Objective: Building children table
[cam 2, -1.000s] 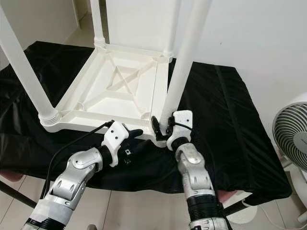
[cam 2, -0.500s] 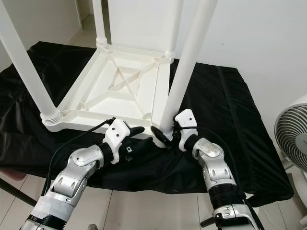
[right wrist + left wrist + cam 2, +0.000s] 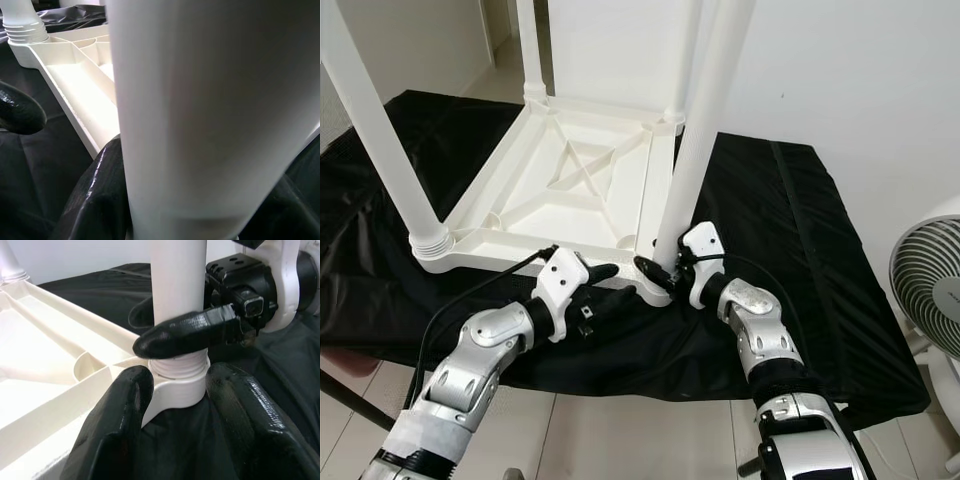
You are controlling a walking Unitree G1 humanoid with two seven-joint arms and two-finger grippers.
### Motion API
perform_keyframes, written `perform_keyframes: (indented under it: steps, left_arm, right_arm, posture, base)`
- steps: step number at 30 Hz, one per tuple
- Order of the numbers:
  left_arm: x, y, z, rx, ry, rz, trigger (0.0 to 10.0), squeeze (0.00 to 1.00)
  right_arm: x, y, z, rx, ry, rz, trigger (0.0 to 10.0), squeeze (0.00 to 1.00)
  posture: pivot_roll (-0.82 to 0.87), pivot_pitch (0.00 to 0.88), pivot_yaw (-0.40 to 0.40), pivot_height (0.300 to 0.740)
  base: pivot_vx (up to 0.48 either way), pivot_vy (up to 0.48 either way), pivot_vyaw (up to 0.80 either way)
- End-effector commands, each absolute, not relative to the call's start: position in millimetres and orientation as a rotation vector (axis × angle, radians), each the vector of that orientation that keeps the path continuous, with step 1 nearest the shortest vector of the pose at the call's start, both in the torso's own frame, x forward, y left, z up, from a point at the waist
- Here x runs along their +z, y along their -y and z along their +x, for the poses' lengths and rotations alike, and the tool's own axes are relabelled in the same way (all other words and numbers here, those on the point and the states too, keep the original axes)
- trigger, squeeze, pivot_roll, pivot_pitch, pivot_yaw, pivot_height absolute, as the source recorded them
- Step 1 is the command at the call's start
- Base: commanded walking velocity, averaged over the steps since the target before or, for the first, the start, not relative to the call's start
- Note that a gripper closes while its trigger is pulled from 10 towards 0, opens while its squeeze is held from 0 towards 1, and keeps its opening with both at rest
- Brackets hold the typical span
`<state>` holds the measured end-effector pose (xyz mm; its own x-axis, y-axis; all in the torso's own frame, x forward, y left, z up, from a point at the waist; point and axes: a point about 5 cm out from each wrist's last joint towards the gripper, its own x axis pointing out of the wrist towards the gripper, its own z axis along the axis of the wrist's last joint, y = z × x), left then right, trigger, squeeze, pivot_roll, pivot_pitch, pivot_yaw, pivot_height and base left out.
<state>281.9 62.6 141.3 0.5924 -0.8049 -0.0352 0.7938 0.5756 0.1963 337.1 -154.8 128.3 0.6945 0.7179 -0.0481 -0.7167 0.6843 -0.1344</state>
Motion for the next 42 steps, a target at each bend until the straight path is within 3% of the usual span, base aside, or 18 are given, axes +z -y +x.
perform_keyframes:
  steps: [1,6,7,20,23,26,27,29,35,42]
  left_arm:
    - [143.9,-64.4,282.2,-0.888,0.070,0.198,10.0,0.00]
    - [143.9,-63.6,282.5,-0.890,0.069,0.197,10.0,0.00]
    - [144.0,-62.9,282.6,-0.892,0.069,0.195,10.0,0.00]
    - [141.2,-62.3,278.6,-0.891,0.059,0.184,10.0,0.00]
    - [140.6,-62.0,277.0,-0.893,0.056,0.180,10.0,0.00]
    - [140.5,-62.0,276.8,-0.894,0.056,0.180,10.0,0.00]
    - [140.2,-62.3,276.9,-0.895,0.054,0.180,10.0,0.00]
    - [140.2,-62.3,276.9,-0.895,0.054,0.180,10.0,0.00]
    - [140.4,-61.4,277.5,-0.901,0.054,0.181,10.0,0.00]
    - [140.6,-60.6,277.0,-0.905,0.054,0.182,10.0,0.00]
  right_arm:
    - [119.4,157.2,335.1,0.822,-0.032,-0.164,0.0,0.00]
    - [118.3,159.7,335.8,0.814,-0.029,-0.162,0.0,0.00]
    - [117.5,161.1,336.3,0.798,-0.030,-0.163,10.0,0.00]
    - [114.2,149.9,331.5,0.553,0.009,-0.131,10.0,0.00]
    - [115.0,142.4,327.3,0.370,0.018,-0.036,10.0,0.00]
    - [114.8,141.8,326.5,0.328,0.015,-0.021,10.0,0.00]
    - [113.2,140.5,324.6,0.199,0.007,-0.003,10.0,0.00]
    - [113.2,140.5,324.6,0.199,0.007,-0.003,10.0,0.00]
    - [112.1,125.0,317.4,-0.040,0.003,0.030,10.0,0.00]
    - [113.6,112.8,314.9,-0.007,-0.005,0.043,10.0,0.00]
  posture:
    - [0.13,0.006,-0.053,0.740]
    - [0.13,0.009,-0.051,0.740]
    - [0.13,0.011,-0.051,0.740]
    - [0.12,0.029,-0.064,0.740]
    - [0.12,0.035,-0.067,0.740]
    - [0.12,0.035,-0.067,0.740]
    - [0.11,0.035,-0.063,0.740]
    - [0.11,0.035,-0.063,0.740]
    - [0.12,0.031,-0.065,0.740]
    - [0.11,0.029,-0.058,0.740]
  base:
    - [0.000,0.000,0.00]
    - [0.000,0.000,0.00]
    - [0.000,0.000,0.00]
    - [0.000,0.000,0.00]
    - [0.000,0.000,0.00]
    - [0.000,0.000,0.00]
    - [0.000,0.000,0.00]
    - [0.000,0.000,0.00]
    - [0.000,0.000,0.00]
    - [0.000,0.000,0.00]
